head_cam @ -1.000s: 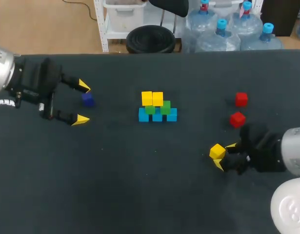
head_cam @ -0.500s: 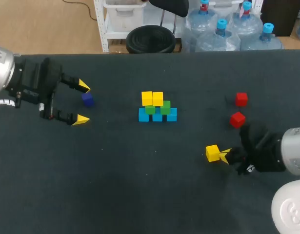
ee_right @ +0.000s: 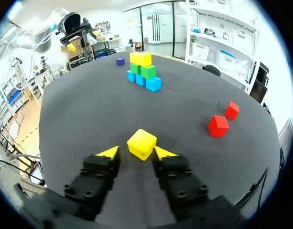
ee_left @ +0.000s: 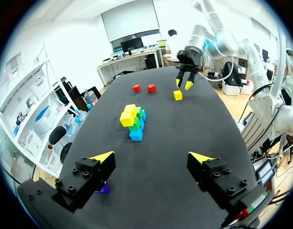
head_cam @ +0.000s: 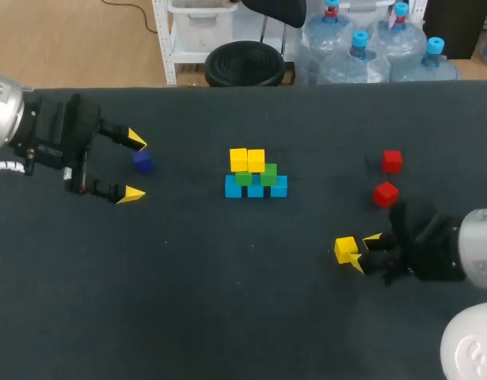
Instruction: Place the blue cubes, place green cubes on the blue cubes, place the yellow cubes on the green cubes, then place the red cubes on the yellow cubes, and place purple cube on the red cubes.
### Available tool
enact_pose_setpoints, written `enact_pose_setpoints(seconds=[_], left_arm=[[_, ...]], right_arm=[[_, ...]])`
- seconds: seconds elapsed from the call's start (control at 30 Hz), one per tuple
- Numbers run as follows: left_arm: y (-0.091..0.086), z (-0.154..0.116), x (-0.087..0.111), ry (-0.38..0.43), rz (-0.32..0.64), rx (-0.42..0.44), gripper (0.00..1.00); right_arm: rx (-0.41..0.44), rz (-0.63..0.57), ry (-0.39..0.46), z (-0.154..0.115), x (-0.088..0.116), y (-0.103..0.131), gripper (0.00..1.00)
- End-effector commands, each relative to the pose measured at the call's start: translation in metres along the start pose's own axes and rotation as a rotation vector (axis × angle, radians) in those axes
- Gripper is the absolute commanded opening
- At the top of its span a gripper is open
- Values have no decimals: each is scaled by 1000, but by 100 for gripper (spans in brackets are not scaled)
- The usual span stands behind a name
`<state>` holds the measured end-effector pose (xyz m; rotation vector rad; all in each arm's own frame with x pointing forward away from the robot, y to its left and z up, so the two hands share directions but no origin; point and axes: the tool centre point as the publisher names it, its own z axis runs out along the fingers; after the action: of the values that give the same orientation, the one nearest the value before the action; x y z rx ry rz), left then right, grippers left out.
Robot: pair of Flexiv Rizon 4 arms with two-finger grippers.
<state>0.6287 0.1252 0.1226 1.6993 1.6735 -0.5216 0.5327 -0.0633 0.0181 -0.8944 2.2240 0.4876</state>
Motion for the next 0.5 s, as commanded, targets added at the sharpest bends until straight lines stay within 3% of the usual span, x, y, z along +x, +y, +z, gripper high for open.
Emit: enact_pose_setpoints(seconds=[0.03, 0.17, 0.5], left_arm=[[-1, 0, 1, -6, 3, -3, 100], [-1, 0, 1, -6, 3, -3, 100], [-1, 0, 1, -6, 3, -3, 100]], right_arm=[[37, -30, 2, -3, -6, 12, 100], [-64, -125, -35, -8, -6, 5, 100], [-252, -314, 22, -20, -12, -13, 100]])
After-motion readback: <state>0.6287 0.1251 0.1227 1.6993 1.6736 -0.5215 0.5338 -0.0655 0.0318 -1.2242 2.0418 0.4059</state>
